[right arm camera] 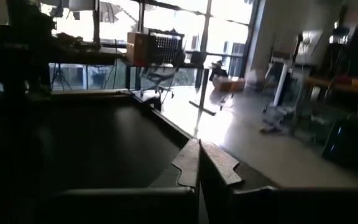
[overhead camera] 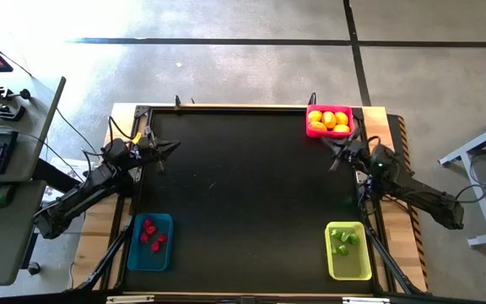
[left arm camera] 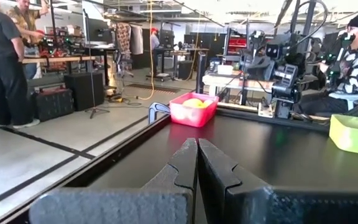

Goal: Sort produce into baskets
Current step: Return to Home Position

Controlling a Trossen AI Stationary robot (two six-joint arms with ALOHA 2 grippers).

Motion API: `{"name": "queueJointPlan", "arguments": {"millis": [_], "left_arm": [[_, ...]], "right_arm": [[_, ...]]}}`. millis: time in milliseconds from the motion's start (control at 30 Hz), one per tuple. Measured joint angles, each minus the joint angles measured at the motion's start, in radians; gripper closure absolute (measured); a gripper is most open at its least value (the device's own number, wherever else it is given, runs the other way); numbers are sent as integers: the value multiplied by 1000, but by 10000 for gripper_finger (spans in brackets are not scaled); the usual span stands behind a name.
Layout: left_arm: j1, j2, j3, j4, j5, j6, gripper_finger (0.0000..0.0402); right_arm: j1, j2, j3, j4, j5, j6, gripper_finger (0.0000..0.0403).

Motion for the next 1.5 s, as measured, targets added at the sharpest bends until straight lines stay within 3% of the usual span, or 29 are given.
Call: {"name": "queueJointPlan", "arguments": {"millis": [67, 233, 600, 900, 1167, 1500], "left_arm": [[-7, 2, 0, 1, -1, -7, 402], [-58, 22, 0, 1, -1, -8, 402], [-130, 114, 0, 0, 3, -8, 401], [-137, 113, 0, 0, 1, -8, 401], [-269, 75, 0, -3, -36, -8, 401], [-278, 76, 0, -2, -37, -8, 402]], "right_arm": [[-5, -2, -27, -5, -9, 64, 403], [-4, 5, -37, 45, -147, 117, 403], [-5, 8, -36, 6, -131, 96, 403], [-5, 8, -36, 6, -131, 94, 403], [-5, 9, -36, 5, -131, 94, 402], [-5, 9, -36, 5, -131, 94, 402]]}}
